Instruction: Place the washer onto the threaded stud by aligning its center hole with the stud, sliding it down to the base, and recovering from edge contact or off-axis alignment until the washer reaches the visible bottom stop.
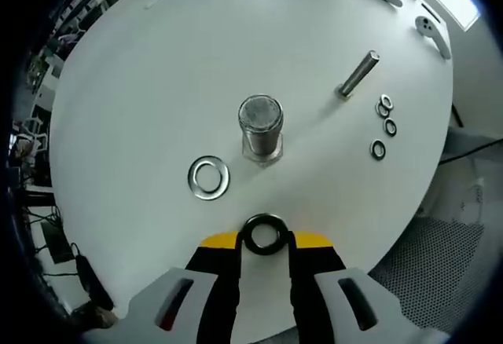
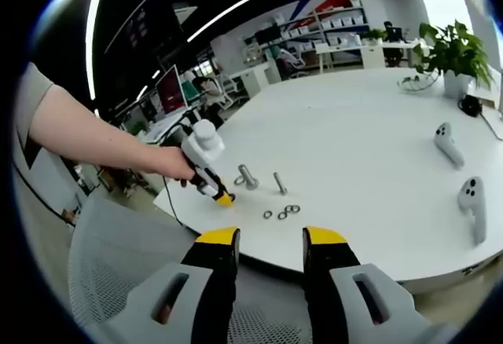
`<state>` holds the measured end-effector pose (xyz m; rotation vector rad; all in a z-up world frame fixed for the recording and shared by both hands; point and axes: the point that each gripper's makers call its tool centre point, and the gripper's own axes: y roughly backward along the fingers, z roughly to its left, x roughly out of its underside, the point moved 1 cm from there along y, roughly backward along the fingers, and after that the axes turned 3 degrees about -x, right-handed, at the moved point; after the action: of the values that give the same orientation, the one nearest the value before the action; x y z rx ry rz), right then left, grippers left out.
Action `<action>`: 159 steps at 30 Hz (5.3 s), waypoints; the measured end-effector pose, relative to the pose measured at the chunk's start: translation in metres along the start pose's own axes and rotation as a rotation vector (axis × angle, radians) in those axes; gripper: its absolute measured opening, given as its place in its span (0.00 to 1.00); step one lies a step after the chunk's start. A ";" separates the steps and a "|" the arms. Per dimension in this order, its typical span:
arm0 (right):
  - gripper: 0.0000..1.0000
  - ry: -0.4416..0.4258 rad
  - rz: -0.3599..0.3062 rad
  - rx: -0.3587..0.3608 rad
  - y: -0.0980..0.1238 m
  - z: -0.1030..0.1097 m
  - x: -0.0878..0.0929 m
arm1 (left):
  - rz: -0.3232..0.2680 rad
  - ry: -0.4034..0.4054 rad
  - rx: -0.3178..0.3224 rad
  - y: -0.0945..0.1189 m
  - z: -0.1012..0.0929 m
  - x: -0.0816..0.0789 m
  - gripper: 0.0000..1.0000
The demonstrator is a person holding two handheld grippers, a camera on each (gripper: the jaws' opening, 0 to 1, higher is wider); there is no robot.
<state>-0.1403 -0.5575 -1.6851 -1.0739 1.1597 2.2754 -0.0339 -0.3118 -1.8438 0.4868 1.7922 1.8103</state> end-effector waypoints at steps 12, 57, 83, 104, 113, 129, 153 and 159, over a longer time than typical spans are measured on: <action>0.34 -0.003 0.007 -0.007 0.000 0.001 0.001 | 0.044 -0.018 -0.002 0.000 -0.001 0.000 0.22; 0.31 -0.011 0.017 -0.019 -0.001 0.002 0.003 | -0.024 -0.212 0.071 0.044 0.005 -0.021 0.19; 0.30 -0.018 0.004 -0.018 -0.001 0.002 0.001 | -0.125 -0.253 0.049 0.064 0.005 -0.066 0.19; 0.30 -0.028 -0.002 -0.009 -0.001 0.000 0.000 | -0.084 -0.319 0.043 0.048 0.000 -0.077 0.19; 0.29 -0.025 0.003 -0.011 -0.001 0.001 0.001 | -0.047 -0.335 0.040 0.029 -0.001 -0.076 0.20; 0.29 -0.019 0.013 -0.016 -0.001 0.001 0.002 | -0.013 -0.321 0.016 0.004 -0.001 -0.076 0.20; 0.27 -0.017 0.036 -0.026 -0.002 0.003 0.006 | -0.130 -0.224 0.036 0.014 0.008 -0.060 0.33; 0.27 -0.017 0.042 -0.028 -0.002 0.003 0.007 | -0.118 -0.168 0.023 0.016 0.018 -0.036 0.33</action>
<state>-0.1450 -0.5539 -1.6900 -1.0472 1.1576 2.3354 0.0033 -0.3192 -1.8228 0.5153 1.6920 1.6216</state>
